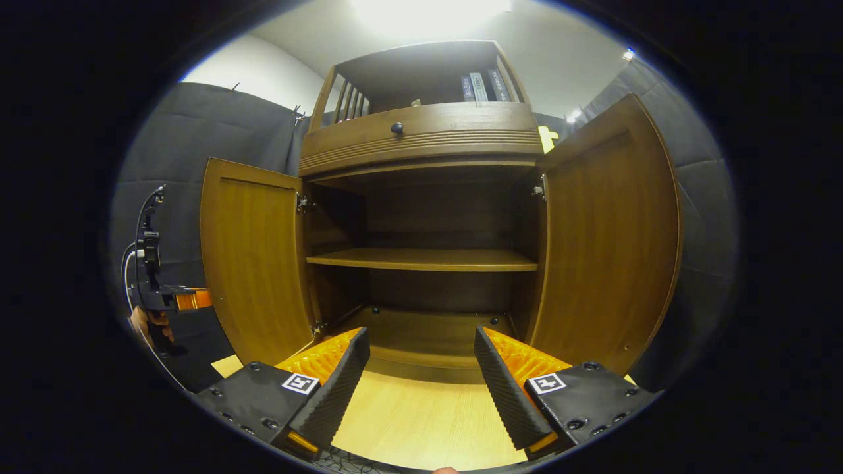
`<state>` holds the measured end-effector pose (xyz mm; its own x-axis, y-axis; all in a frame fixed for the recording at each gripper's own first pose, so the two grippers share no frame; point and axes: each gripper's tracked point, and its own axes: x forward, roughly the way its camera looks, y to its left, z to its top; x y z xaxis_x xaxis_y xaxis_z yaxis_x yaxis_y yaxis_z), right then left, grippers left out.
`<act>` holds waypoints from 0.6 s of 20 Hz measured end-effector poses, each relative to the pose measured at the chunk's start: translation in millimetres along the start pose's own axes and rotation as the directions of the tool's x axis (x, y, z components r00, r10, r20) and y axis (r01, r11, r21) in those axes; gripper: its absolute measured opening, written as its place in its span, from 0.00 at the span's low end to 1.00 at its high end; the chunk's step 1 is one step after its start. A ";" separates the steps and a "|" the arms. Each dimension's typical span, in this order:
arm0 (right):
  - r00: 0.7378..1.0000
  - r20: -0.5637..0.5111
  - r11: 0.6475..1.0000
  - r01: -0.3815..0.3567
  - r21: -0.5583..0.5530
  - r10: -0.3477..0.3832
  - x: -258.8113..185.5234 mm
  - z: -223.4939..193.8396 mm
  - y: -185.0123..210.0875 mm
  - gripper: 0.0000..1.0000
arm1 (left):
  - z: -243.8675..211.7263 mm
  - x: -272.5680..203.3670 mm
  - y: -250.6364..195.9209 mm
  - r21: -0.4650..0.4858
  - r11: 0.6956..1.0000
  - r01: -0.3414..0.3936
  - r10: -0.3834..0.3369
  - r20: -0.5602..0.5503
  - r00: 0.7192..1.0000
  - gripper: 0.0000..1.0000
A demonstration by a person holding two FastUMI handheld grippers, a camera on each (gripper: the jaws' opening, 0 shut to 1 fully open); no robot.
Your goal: Open the right door of the double-door shoe cabinet with the right hand, and open the left door with the left hand.
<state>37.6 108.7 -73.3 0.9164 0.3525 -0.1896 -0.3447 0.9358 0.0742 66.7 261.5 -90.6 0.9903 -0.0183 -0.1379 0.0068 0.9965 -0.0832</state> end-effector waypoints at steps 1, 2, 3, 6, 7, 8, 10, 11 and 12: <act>1.000 0.002 1.000 0.001 0.002 -0.001 -0.1 0.1 1.2 0.97 | 2.6 -2.0 1.5 0.000 1.000 -0.004 0.004 0.005 1.000 0.16; 1.000 0.003 1.000 -0.001 0.004 0.001 0.3 0.2 3.2 0.97 | 5.7 -4.8 3.6 -0.001 1.000 -0.011 0.011 0.015 1.000 0.16; 1.000 0.004 1.000 -0.002 0.004 0.002 -0.4 1.0 4.1 0.97 | 8.3 -8.1 7.2 0.001 1.000 -0.019 0.019 0.023 1.000 0.16; 1.000 0.008 1.000 0.007 -0.005 -0.007 -1.4 2.4 1.3 1.00 | 16.8 -16.9 22.7 0.010 0.998 -0.058 0.058 0.043 0.997 0.18; 1.000 0.010 1.000 0.012 -0.001 -0.012 -2.5 3.9 -0.6 1.00 | 20.0 -21.1 30.5 0.009 0.997 -0.074 0.074 0.050 0.996 0.18; 1.000 0.013 1.000 0.015 0.006 -0.015 -3.1 6.3 -1.7 1.00 | 24.4 -24.6 37.9 0.004 0.996 -0.092 0.091 0.057 0.994 0.18; 0.999 0.024 1.000 0.028 0.012 -0.029 -5.8 13.3 -6.0 1.00 | 34.2 -31.3 45.3 -0.022 0.995 -0.101 0.103 0.070 0.992 0.18; 0.999 0.027 0.999 0.035 0.012 -0.036 -7.3 16.9 -9.3 0.97 | 37.7 -35.2 43.5 -0.038 0.994 -0.098 0.101 0.074 0.992 0.18; 0.998 0.031 0.999 0.047 0.010 -0.047 -8.4 20.3 -13.5 1.00 | 41.6 -40.3 40.4 -0.047 0.994 -0.097 0.100 0.078 0.992 0.19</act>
<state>38.7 93.0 -52.8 0.9375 0.3079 -0.1623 -0.2995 0.9512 0.0749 32.8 305.9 -47.3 0.9938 0.0883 -0.0680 -0.0958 0.9887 -0.1153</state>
